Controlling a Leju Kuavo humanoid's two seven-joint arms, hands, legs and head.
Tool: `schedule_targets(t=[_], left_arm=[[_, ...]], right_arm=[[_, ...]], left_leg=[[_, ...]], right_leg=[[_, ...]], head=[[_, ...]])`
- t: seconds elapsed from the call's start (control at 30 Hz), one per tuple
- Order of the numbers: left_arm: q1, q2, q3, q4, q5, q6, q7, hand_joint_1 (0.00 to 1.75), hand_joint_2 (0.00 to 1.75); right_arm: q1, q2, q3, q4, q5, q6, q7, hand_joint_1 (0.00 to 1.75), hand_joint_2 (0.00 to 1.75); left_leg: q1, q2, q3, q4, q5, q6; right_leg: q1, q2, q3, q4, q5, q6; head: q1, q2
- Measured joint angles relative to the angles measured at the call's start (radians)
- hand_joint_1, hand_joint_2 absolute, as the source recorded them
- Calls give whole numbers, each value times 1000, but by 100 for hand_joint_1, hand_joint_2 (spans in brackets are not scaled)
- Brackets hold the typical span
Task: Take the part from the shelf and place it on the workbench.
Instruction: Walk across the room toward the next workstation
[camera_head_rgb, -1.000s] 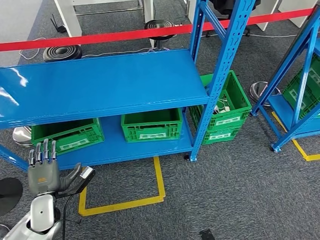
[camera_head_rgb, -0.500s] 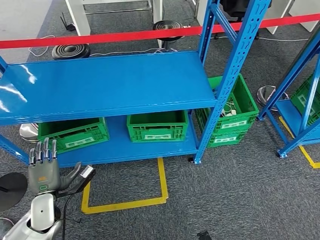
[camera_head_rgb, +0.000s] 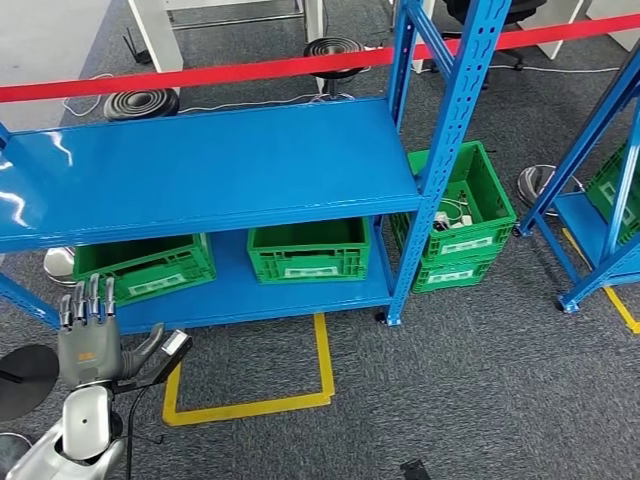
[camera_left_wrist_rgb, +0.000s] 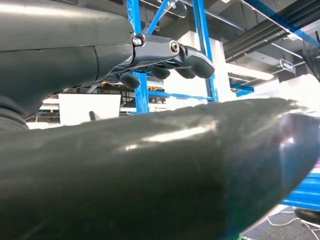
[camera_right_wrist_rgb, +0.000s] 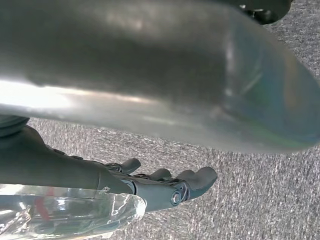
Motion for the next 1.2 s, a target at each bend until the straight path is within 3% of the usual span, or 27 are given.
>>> schedule_targets(t=[0.37,0.67,0.73,0.83,0.87,0.9,0.93,1.0,1.07,1.13,1.2], left_arm=[[0,0,0,-5,0,-12,0,0,0],[0,3,4,-10,0,-14,0,0,0],[-1,3,5,-13,0,-14,0,0,0],[2,3,5,-14,0,-15,0,0,0],[4,2,4,-14,0,-15,0,0,0],[5,2,4,-14,0,-15,0,0,0],[6,1,3,-14,0,-15,0,0,0],[7,1,4,-14,0,-15,0,0,0],[8,3,5,-14,0,-15,0,0,0],[9,4,6,-14,0,-15,0,0,0],[9,4,7,-15,0,-15,0,0,0]], right_arm=[[0,0,0,0,3,1,3,0,0],[-2,0,0,0,10,7,12,0,0],[-3,0,0,0,11,6,12,0,0],[-3,0,0,0,11,6,13,0,0],[-2,0,0,0,11,6,13,0,0],[-1,0,0,0,9,6,12,0,0],[0,0,0,0,7,6,11,0,0],[-2,1,0,0,2,7,8,0,0],[-5,2,0,-1,-2,10,5,0,0],[-4,3,0,-1,-3,11,5,0,0],[-3,3,0,-1,-4,11,5,0,0]], left_leg=[[-6,0,-3,4,-1,3],[-11,-1,-7,5,-3,36],[-4,-6,3,-11,6,44],[0,-16,5,-15,7,47],[0,-21,5,-14,7,46],[1,-25,5,-13,6,45],[3,-31,5,-10,5,41],[7,-39,3,2,-3,28],[6,-45,-2,14,-9,14],[6,-47,-5,17,-7,5],[8,-33,-11,30,-19,-3]], right_leg=[[-6,-1,2,-5,4,4],[-12,-6,5,-12,4,25],[-10,-7,-17,35,-28,31],[-12,-8,-105,219,-116,38],[-12,-8,-121,254,-124,41],[-13,-8,-119,250,-112,43],[-14,-8,-97,207,-84,45],[-17,3,-28,75,-28,50],[-18,13,9,9,-14,38],[-15,13,9,14,-16,15],[-13,9,7,15,-14,-1]], head=[[0,0],[0,0],[4,0],[10,0],[10,0],[10,0],[10,0],[12,0],[12,0],[11,0],[10,0]])
